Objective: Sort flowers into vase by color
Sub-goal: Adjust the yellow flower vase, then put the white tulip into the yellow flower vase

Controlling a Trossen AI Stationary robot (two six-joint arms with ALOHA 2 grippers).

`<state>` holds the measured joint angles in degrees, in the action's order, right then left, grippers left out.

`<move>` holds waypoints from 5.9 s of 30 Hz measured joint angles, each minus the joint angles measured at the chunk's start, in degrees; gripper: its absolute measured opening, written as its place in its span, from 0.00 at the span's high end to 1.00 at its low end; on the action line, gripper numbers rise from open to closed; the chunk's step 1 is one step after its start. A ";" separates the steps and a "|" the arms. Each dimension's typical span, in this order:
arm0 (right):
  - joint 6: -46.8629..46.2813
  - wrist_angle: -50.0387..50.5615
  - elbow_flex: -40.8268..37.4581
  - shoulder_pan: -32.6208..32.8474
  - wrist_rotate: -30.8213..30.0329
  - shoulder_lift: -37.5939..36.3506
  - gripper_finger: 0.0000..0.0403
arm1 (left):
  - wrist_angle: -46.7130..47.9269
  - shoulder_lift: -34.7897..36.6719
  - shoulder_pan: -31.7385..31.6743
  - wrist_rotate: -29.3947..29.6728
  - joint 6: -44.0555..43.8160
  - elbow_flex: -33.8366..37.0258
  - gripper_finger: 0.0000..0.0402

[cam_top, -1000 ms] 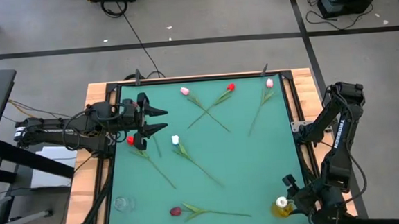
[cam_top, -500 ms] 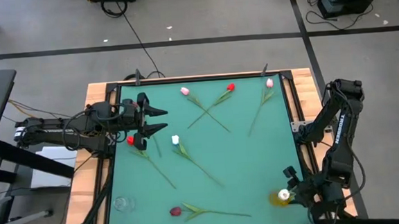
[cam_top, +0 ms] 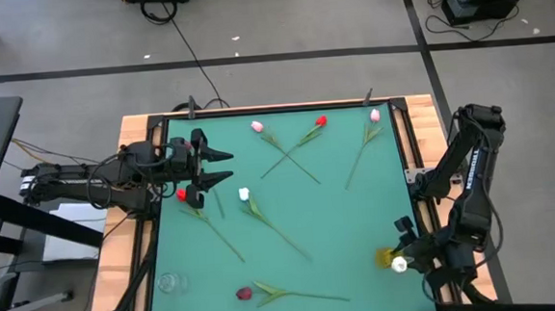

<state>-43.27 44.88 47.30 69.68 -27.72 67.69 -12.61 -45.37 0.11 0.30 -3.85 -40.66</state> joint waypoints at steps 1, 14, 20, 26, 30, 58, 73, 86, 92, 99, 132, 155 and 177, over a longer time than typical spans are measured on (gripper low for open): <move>-1.10 0.18 -0.45 -0.54 -0.16 -0.08 0.59 | 0.01 0.01 0.01 0.01 0.01 0.01 0.47; -10.01 -2.51 -4.10 -2.63 1.12 -4.36 0.56 | -0.01 0.01 0.00 0.00 0.00 0.01 0.47; -11.46 -2.86 -4.17 -2.59 1.11 -4.78 0.40 | 0.01 0.01 -0.01 0.00 0.01 0.01 0.47; -15.69 -1.06 -2.87 -2.59 1.82 -7.33 0.26 | 0.01 0.00 -0.01 0.00 0.01 0.01 0.47; -17.05 1.97 -0.17 -2.59 0.12 -10.18 0.25 | 0.01 0.01 -0.01 0.00 0.01 0.01 0.47; 0.03 -13.31 7.11 -14.30 -29.74 -32.18 0.33 | 0.01 0.00 0.01 0.00 0.01 0.01 0.47; -1.60 -32.46 7.09 -46.03 -15.23 -18.81 0.33 | -6.45 0.00 0.31 4.11 -31.26 0.01 0.47; -10.84 -31.42 7.02 -59.64 5.40 -6.91 0.34 | 17.33 -3.97 2.96 12.96 -47.67 0.04 0.47; -7.95 -31.02 7.02 -62.16 9.83 -7.41 0.34 | 26.65 -12.96 6.81 18.70 -70.23 0.06 0.47; -4.03 -27.75 7.02 -67.32 16.67 -8.86 0.34 | 26.88 -26.84 10.33 20.84 -89.99 0.01 0.47; 12.32 -17.18 7.02 -78.74 43.64 -8.84 0.34 | 21.16 -47.20 8.00 5.61 -124.04 -4.08 0.57; 14.97 -17.38 7.02 -80.03 47.53 -8.84 0.34 | 30.62 -47.25 0.95 -3.27 -125.53 -4.73 0.61; 16.01 -21.01 7.04 -80.01 48.49 -8.84 0.48 | 21.81 -44.64 -0.01 7.36 -110.66 -4.35 0.98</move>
<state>-27.26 23.88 54.34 -10.33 20.77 58.85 9.20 -90.01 0.10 7.66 -114.51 -45.01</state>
